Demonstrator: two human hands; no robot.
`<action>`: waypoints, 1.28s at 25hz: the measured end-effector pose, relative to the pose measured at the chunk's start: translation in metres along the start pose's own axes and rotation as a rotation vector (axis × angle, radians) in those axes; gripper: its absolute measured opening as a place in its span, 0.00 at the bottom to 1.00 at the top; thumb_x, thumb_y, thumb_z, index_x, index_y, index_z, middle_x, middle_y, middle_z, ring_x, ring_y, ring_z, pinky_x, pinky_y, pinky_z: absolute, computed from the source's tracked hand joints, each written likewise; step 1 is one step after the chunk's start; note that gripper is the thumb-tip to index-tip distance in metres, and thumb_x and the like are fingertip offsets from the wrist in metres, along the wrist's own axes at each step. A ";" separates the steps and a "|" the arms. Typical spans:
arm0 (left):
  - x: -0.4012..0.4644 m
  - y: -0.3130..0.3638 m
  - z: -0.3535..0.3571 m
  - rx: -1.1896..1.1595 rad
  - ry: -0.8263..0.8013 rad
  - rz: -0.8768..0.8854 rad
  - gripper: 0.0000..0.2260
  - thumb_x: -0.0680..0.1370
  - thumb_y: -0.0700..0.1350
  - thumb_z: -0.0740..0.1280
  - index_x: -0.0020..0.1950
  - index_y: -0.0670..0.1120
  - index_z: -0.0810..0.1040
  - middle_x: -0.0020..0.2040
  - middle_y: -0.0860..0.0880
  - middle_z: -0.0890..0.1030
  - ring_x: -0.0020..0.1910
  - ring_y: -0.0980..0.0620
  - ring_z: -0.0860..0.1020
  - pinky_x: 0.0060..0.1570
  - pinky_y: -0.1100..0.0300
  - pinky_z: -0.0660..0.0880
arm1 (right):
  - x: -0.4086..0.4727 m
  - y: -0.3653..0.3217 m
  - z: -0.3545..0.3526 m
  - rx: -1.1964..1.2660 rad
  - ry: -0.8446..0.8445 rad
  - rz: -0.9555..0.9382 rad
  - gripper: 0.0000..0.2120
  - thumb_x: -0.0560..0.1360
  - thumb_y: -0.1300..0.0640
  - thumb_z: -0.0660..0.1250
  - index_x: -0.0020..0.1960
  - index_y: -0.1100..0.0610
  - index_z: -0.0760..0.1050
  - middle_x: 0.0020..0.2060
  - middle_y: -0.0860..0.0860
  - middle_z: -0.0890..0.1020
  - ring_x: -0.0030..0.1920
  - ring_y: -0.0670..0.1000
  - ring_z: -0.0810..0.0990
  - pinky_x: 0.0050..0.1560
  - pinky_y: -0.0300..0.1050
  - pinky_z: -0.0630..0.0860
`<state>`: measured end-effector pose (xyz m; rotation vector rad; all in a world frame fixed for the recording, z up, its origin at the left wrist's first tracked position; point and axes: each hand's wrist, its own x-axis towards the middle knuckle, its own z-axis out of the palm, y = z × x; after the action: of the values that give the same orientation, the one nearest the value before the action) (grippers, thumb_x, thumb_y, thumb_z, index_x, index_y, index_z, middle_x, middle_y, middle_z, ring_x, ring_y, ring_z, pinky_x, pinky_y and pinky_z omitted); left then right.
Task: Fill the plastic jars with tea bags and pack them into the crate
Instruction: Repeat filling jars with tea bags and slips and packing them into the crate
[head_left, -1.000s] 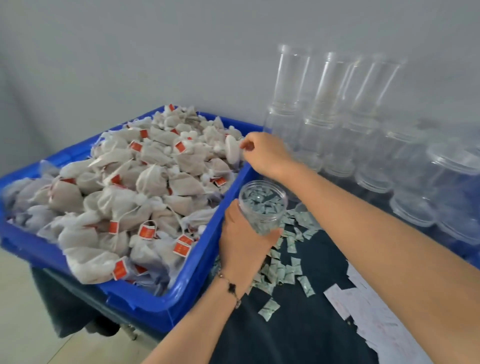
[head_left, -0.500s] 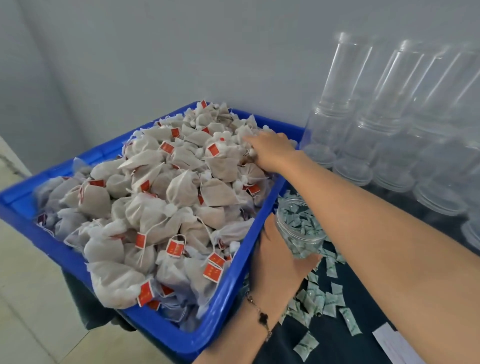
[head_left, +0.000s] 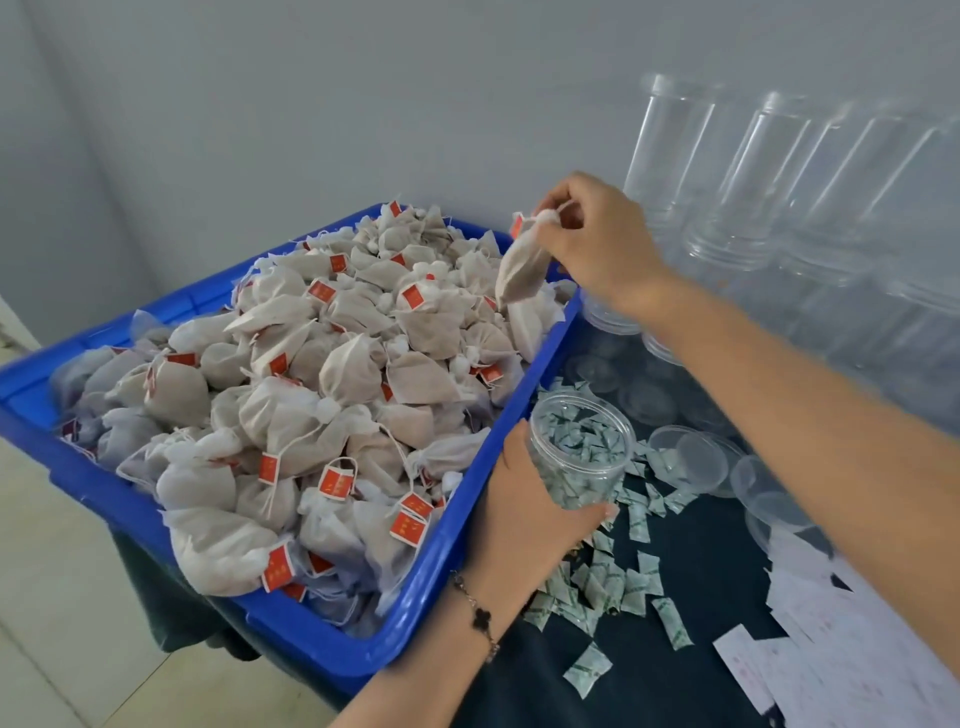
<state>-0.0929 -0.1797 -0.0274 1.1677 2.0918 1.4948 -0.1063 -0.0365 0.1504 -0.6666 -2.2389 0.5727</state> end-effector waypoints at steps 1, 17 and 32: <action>-0.001 0.003 -0.002 -0.005 0.000 0.003 0.45 0.59 0.58 0.80 0.70 0.52 0.62 0.64 0.60 0.70 0.62 0.63 0.69 0.59 0.75 0.63 | -0.012 -0.009 -0.015 0.027 -0.086 -0.019 0.04 0.75 0.60 0.64 0.42 0.52 0.73 0.37 0.46 0.78 0.33 0.43 0.77 0.32 0.30 0.72; -0.016 0.005 -0.010 -0.019 -0.068 -0.029 0.44 0.62 0.56 0.78 0.72 0.56 0.58 0.65 0.55 0.70 0.61 0.61 0.69 0.59 0.67 0.67 | -0.019 0.029 0.099 -0.811 -0.513 -0.488 0.13 0.76 0.64 0.61 0.60 0.59 0.71 0.57 0.56 0.76 0.58 0.55 0.74 0.52 0.46 0.70; -0.009 0.002 0.001 -0.161 0.023 0.018 0.40 0.59 0.55 0.81 0.65 0.62 0.62 0.56 0.65 0.73 0.53 0.72 0.73 0.49 0.76 0.70 | -0.076 -0.002 -0.026 -0.375 -0.843 -0.092 0.07 0.72 0.45 0.69 0.44 0.47 0.76 0.40 0.39 0.78 0.37 0.34 0.75 0.35 0.31 0.70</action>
<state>-0.0855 -0.1855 -0.0278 1.1175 1.9384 1.6578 -0.0414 -0.0786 0.1300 -0.5506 -3.2025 0.4294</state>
